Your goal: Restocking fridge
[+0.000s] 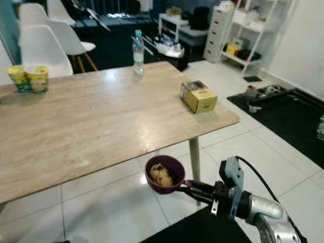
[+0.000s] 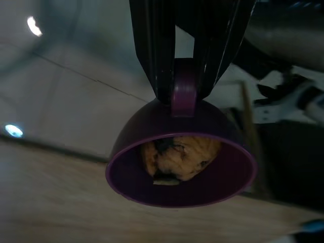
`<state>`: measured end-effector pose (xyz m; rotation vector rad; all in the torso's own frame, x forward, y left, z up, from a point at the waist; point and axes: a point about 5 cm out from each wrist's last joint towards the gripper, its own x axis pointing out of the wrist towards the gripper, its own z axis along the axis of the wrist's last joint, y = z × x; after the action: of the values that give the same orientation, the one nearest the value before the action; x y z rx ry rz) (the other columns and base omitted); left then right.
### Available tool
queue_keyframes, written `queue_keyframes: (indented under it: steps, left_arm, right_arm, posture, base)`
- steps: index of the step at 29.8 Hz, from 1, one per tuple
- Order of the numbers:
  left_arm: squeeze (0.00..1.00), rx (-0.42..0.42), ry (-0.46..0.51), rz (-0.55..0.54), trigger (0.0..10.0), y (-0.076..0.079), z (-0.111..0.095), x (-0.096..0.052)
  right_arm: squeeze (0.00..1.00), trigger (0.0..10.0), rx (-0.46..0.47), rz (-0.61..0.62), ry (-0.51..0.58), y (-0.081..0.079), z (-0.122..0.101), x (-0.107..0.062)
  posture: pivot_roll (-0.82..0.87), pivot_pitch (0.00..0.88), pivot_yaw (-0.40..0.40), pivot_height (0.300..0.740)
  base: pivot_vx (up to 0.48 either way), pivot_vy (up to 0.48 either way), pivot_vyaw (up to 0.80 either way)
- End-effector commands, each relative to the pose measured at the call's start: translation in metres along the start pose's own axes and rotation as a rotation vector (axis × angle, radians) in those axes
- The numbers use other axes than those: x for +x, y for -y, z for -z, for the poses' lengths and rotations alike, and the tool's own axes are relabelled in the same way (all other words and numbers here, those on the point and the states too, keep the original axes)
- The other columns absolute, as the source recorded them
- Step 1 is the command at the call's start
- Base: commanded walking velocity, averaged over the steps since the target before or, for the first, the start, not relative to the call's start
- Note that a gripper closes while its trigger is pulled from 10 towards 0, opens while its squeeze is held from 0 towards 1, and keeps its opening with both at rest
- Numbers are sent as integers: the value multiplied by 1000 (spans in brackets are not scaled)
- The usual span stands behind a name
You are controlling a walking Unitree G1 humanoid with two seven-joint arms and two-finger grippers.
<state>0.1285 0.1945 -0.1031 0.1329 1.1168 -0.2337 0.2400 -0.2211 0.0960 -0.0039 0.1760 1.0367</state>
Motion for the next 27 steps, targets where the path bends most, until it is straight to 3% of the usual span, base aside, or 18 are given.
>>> queue_keyframes:
  steps: [1, 7, 9, 15, 27]
  left_arm:
    - [0, 10, -3, 13, 10000, 6, -2, 2]
    - [0, 18, -1, 13, 10000, 3, -3, 1]
    - [0, 13, -6, 1, 10000, -8, -1, -2]
    - [0, 9, -31, -15, 10000, -19, 9, -7]
    - [0, 4, -42, -13, 10000, -12, 12, -5]
  right_arm:
    - [0, 10000, -21, 28, -24, 2, 3, -3]
    - [0, 10000, -20, 75, -38, 4, 8, -8]
    - [0, 10000, -13, 86, -22, 3, 7, -10]
    - [0, 10000, -17, 95, -15, 3, 8, -9]
    - [0, 10000, 17, 153, 35, 8, 13, -6]
  posture:
    - [43, 0, 20, 740]
    - [41, 0, 24, 740]
    - [39, 0, 30, 740]
    - [39, 0, 30, 740]
    - [42, 0, 26, 740]
  base:
    - [0, 0, -775]
    - [0, 0, -775]
    - [0, 0, -775]
    - [0, 0, -775]
    - [0, 0, -775]
